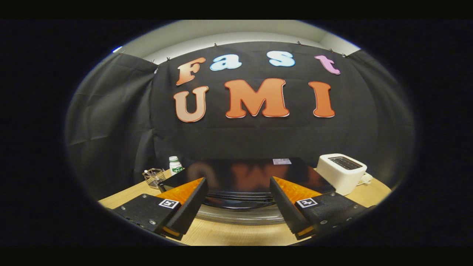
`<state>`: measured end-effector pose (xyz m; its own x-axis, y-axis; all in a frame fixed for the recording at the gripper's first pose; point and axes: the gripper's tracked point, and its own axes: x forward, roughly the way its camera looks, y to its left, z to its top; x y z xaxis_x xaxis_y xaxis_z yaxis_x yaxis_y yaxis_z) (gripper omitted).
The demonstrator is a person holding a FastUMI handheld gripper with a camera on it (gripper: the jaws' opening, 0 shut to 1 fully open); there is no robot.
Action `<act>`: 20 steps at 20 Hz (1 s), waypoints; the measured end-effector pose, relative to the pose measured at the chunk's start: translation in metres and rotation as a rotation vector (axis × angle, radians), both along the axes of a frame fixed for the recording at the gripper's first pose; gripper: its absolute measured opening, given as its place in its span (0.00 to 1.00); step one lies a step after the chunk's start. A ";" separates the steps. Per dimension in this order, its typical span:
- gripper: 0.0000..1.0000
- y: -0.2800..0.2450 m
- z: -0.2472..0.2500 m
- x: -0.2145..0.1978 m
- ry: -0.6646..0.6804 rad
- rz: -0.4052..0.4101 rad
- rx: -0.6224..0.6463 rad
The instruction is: Open the toaster oven, put the food inside, and close the toaster oven door.
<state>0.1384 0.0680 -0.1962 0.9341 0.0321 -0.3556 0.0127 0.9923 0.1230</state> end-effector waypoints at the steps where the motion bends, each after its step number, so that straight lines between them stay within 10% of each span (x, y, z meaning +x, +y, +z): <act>1: 1.00 0.002 -0.007 0.003 0.018 -0.001 0.005; 20: 0.76 0.015 -0.018 -0.025 -0.051 0.057 -0.022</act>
